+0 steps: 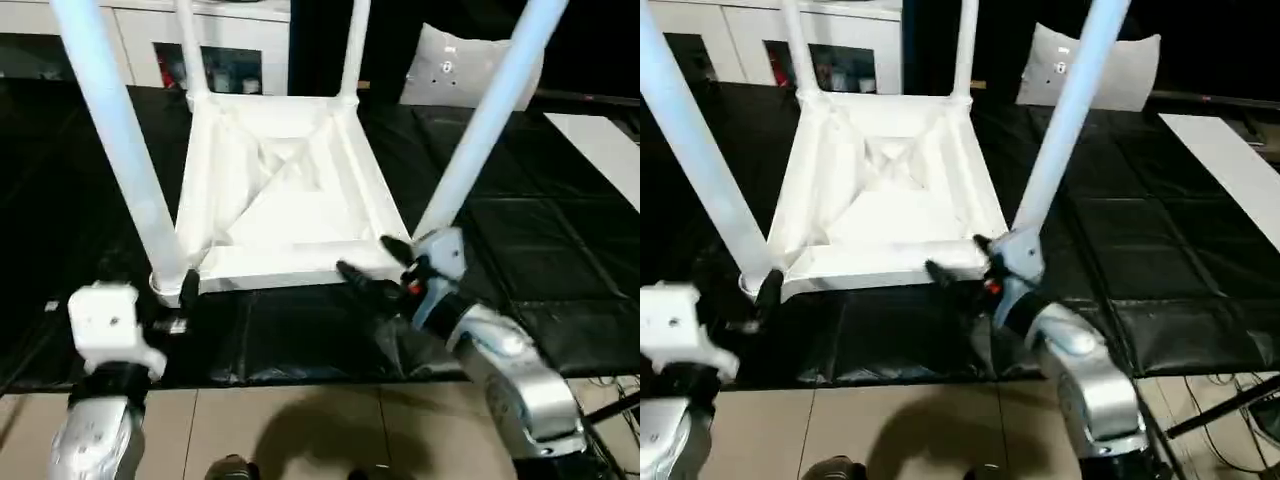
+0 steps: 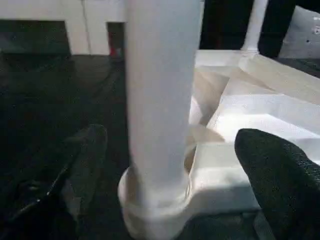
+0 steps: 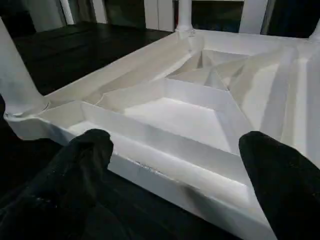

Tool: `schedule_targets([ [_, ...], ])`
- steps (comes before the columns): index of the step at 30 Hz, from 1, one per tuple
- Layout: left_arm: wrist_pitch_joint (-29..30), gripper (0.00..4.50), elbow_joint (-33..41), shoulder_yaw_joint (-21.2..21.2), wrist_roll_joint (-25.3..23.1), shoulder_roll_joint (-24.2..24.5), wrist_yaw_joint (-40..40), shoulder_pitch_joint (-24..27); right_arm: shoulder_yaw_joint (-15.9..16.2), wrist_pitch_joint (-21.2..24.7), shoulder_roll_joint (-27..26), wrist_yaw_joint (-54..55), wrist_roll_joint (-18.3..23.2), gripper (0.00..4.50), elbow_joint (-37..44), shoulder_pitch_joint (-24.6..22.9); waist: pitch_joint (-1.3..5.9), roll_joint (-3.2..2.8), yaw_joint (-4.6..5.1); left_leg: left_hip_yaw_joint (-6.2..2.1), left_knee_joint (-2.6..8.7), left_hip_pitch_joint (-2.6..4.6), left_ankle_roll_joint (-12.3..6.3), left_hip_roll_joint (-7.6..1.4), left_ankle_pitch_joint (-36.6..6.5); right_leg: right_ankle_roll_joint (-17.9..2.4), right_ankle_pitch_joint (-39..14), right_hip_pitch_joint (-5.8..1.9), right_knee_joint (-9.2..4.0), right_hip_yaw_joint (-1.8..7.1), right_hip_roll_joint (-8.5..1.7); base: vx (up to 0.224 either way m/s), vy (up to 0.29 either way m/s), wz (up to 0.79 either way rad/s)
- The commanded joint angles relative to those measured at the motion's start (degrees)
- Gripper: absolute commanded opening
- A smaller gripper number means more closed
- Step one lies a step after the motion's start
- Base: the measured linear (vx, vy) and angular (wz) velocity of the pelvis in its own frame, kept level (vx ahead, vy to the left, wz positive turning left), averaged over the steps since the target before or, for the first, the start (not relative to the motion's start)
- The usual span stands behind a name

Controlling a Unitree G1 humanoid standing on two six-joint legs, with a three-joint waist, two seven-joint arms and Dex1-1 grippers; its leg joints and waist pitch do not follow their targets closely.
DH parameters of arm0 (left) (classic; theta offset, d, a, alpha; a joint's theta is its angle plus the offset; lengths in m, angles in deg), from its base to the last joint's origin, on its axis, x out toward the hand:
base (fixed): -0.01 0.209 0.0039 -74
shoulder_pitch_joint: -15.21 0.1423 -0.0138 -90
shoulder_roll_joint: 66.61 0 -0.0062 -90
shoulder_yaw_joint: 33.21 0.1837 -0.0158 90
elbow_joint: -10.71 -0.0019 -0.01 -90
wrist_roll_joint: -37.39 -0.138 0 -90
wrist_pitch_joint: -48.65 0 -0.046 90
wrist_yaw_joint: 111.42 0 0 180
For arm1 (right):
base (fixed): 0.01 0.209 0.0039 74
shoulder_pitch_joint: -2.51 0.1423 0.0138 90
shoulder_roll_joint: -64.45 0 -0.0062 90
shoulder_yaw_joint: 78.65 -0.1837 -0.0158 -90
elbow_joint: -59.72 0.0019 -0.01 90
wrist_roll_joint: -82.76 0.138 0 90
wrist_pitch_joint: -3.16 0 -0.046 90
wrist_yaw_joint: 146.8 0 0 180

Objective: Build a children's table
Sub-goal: Flip table

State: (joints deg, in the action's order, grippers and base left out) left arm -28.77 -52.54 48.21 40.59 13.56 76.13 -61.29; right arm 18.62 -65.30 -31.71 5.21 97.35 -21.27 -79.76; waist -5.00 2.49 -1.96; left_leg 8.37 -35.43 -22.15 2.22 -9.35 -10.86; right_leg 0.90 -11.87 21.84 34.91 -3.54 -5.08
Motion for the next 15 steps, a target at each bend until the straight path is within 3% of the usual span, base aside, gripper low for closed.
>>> schedule_targets([
  [1,1.5,4.49,-2.1,0.1,1.2,0.4,1.3,-1.6,-0.2,-0.7,0.3,-0.2,0.0,4.5,1.2,-0.1,2.69,-1.28,0.05,-1.72,6.59,0.87,4.03,-3.32,-25.3,-5.7,-15.7,-0.58,-4.78,2.79,-2.7,0.0,0.0,0.0],
  [3,2.3,4.49,-3.8,-0.3,1.1,1.4,1.4,-3.3,0.5,-0.9,0.7,-0.8,-0.1,4.5,1.3,-0.4,2.81,-1.18,0.05,-1.43,6.38,0.87,3.43,-3.3,-23.3,-6.7,-13.2,-0.59,-4.6,2.96,-2.67,0.0,0.0,0.0],
  [4,2.7,4.32,-4.7,-0.7,1.3,2.0,1.6,-4.2,1.2,-1.6,1.0,-2.1,0.2,4.5,1.3,-0.8,2.76,-1.48,-0.08,-1.39,6.37,0.88,3.3,-3.25,-22.9,-7.0,-12.9,-0.59,-4.54,2.99,-2.7,0.0,0.0,0.0],
  [5,3.0,4.22,-5.0,-0.8,1.3,2.1,1.5,-4.5,1.3,-1.8,1.1,-2.6,0.4,4.5,1.3,-0.9,2.95,-1.24,-0.06,-1.21,6.26,0.76,2.81,-3.21,-21.2,-7.4,-11.4,-0.87,-4.47,3.02,-2.78,0.0,0.0,0.0],
  [9,3.6,4.01,-6.0,-1.3,1.2,2.4,1.1,-5.9,2.5,-2.8,1.4,-5.0,1.3,4.5,1.5,-1.5,3.14,-1.23,-0.25,-0.89,6.18,0.43,0.63,-3.34,-15.0,-9.4,-5.5,-1.49,-4.02,2.99,-2.83,0.0,0.0,0.0],
  [12,3.5,3.69,-6.7,-1.3,1.4,2.9,1.0,-6.6,3.1,-3.0,1.4,-6.6,1.8,4.5,0.8,-1.2,2.74,-1.11,-0.42,-0.66,6.3,0.64,0.2,-3.45,-15.7,-10.1,-7.3,-1.26,-4.26,3.0,-2.73,0.0,0.0,0.0],
  [15,3.6,3.45,-6.8,-1.3,1.5,3.0,1.0,-6.8,3.3,-3.3,1.6,-7.2,1.8,4.5,0.3,-1.1,2.4,-1.18,-0.48,-0.77,6.59,0.82,1.35,-3.6,-18.8,-9.3,-12.1,-1.0,-4.6,2.99,-2.74,0.0,0.0,0.0],
])
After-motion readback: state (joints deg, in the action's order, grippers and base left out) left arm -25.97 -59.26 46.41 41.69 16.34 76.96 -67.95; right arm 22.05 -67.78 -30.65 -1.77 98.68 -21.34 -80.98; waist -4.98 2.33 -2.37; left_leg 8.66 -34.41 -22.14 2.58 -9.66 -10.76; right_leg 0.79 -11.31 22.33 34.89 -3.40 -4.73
